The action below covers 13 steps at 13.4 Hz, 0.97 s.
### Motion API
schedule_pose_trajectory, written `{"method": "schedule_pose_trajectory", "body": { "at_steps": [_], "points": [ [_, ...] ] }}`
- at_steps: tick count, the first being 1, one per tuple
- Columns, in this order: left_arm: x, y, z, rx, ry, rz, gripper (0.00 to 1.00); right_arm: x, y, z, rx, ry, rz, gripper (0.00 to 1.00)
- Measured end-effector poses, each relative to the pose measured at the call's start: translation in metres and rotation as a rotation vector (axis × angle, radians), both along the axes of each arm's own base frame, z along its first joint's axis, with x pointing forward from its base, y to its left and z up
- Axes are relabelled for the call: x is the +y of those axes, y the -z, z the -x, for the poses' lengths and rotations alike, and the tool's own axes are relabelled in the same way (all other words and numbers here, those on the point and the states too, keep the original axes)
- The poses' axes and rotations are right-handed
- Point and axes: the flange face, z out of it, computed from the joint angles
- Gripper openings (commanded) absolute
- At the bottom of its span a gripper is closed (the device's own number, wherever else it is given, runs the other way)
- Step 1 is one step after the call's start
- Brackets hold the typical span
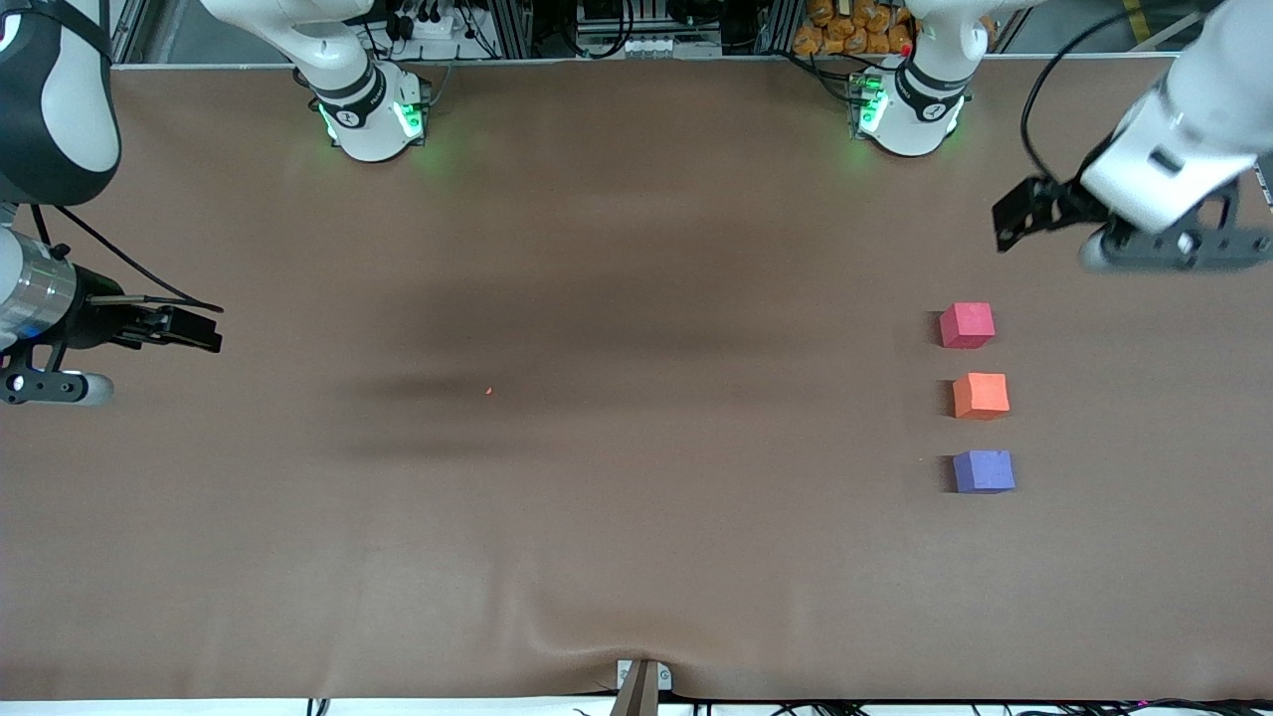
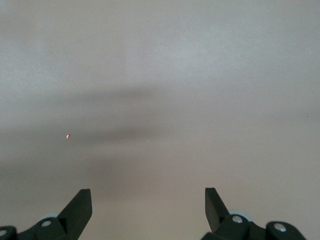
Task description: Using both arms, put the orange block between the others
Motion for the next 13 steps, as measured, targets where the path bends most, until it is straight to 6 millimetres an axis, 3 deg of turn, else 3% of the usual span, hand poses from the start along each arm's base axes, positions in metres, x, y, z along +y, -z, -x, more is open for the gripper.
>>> {"method": "schedule_pose_trajectory", "body": {
  "at_steps": [2,5,13],
  "points": [
    [0.019,-0.012,0.013,-0.018,-0.006,-0.007,1.00,0.000,0.000,0.000,0.000,0.000,0.000,1.00],
    [0.042,-0.014,0.019,-0.017,-0.036,-0.005,1.00,0.000,0.000,0.000,0.000,0.000,0.000,1.00],
    [0.049,-0.012,0.018,-0.015,-0.049,0.005,1.00,-0.002,0.000,0.000,0.000,-0.002,0.019,1.00]
  ]
}}
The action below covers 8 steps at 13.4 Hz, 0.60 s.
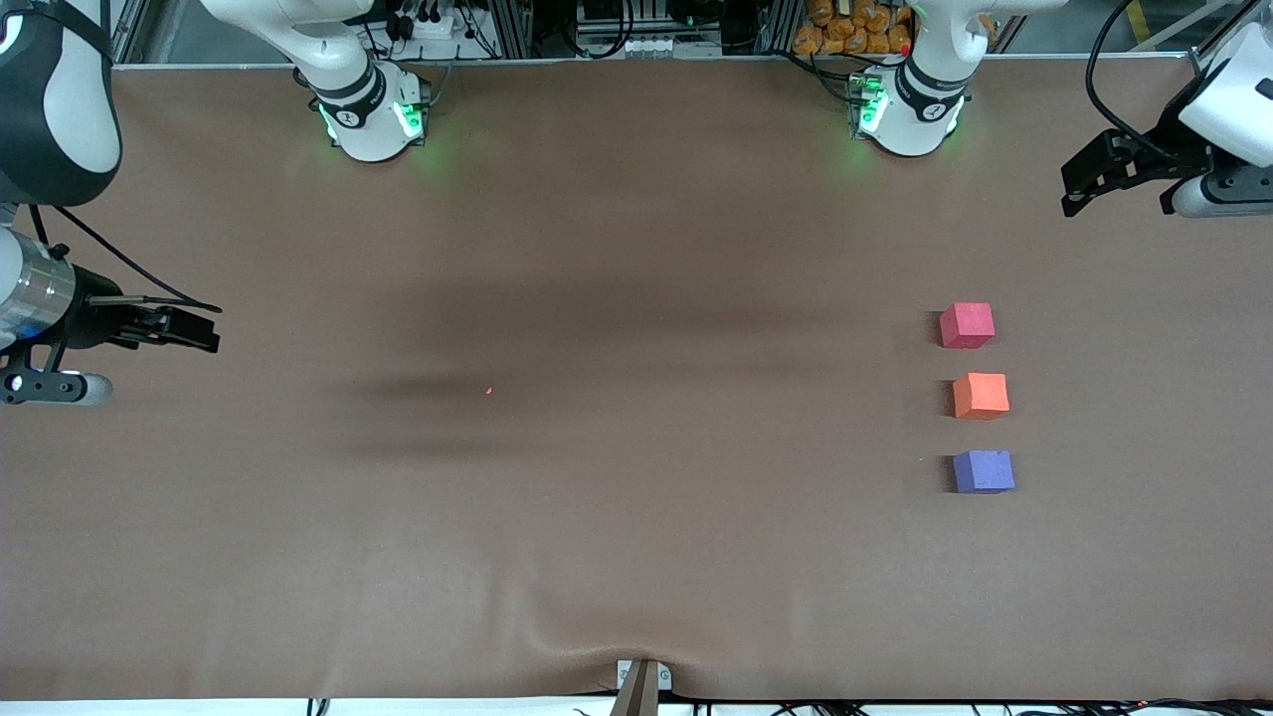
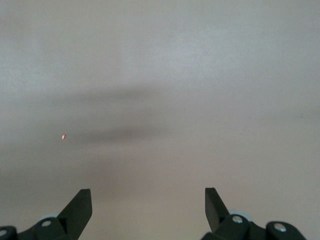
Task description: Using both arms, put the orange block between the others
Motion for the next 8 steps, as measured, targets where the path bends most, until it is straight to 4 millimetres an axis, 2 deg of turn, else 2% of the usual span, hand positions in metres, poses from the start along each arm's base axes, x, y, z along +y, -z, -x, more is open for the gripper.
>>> {"method": "schedule_pose_trajectory", "body": {
  "at_steps": [8],
  "points": [
    [0.0004,-0.0011,0.0021,0.007,0.026,0.004,1.00,-0.0007,-0.0021,-0.0003,-0.004,0.000,0.004,1.00]
  ]
}}
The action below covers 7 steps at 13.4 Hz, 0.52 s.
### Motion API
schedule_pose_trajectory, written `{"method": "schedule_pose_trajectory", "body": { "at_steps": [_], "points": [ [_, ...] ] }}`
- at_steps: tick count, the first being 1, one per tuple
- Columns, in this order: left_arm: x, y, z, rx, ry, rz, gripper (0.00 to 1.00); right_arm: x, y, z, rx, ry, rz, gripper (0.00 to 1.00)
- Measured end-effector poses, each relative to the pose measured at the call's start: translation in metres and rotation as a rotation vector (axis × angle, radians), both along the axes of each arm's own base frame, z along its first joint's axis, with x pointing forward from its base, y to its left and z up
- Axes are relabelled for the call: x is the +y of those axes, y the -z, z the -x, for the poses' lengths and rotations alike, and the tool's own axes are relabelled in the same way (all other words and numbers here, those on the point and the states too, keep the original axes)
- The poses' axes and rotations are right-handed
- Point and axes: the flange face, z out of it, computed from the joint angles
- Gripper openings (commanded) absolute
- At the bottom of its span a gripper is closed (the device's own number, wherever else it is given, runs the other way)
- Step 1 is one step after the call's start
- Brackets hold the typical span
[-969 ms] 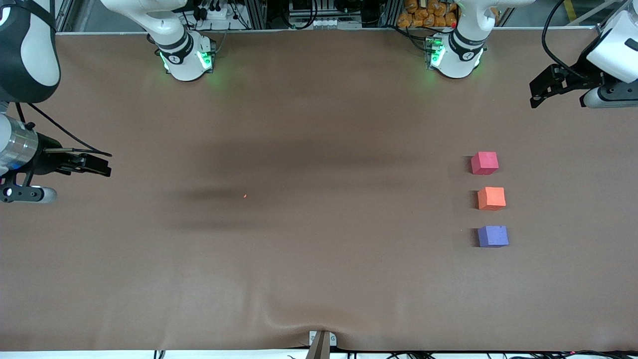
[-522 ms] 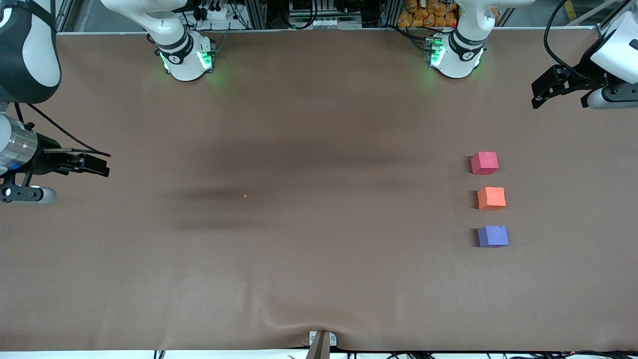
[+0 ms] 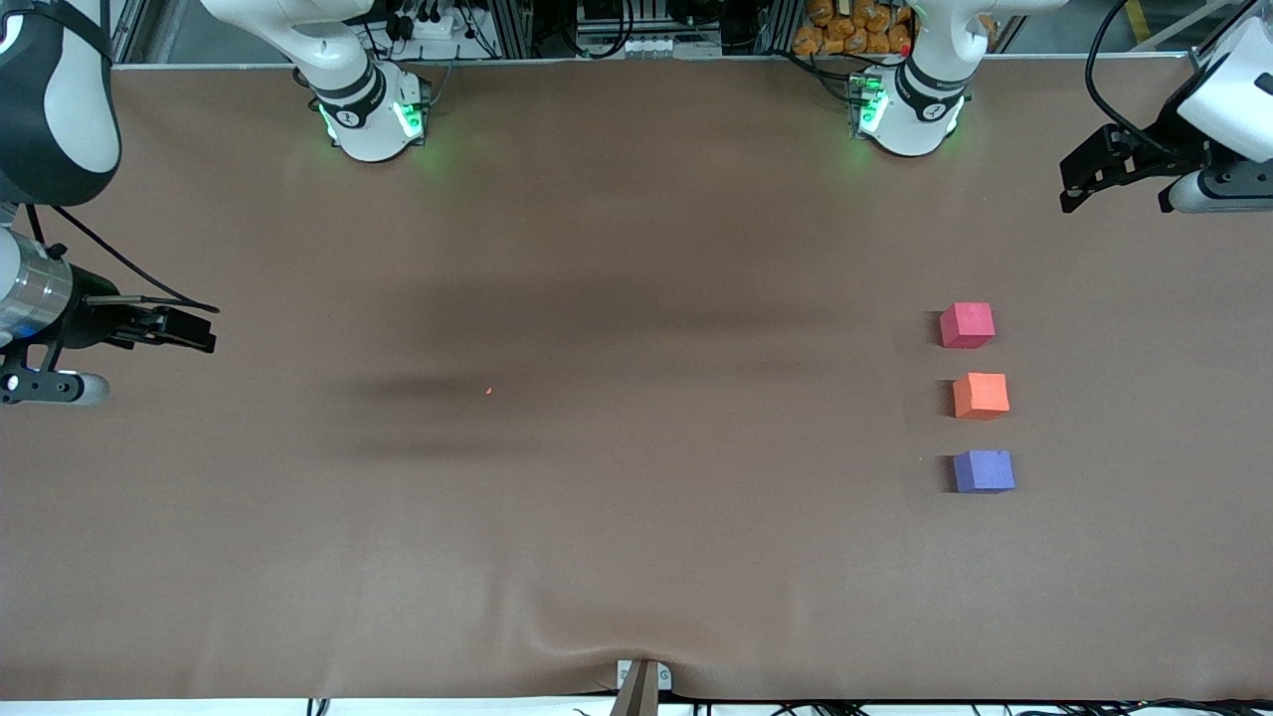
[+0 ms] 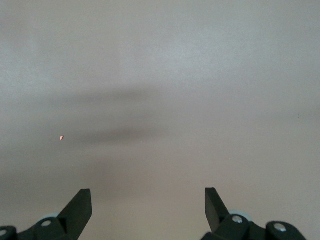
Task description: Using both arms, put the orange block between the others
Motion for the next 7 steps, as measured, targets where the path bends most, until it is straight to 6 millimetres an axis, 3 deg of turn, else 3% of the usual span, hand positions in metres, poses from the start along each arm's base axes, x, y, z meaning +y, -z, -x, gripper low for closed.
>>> {"method": "schedule_pose_trajectory", "body": {
  "at_steps": [7],
  "points": [
    [0.018,0.001,-0.001,0.011,-0.031,0.000,1.00,0.000,0.000,0.001,0.004,0.000,0.000,1.00]
  ]
}}
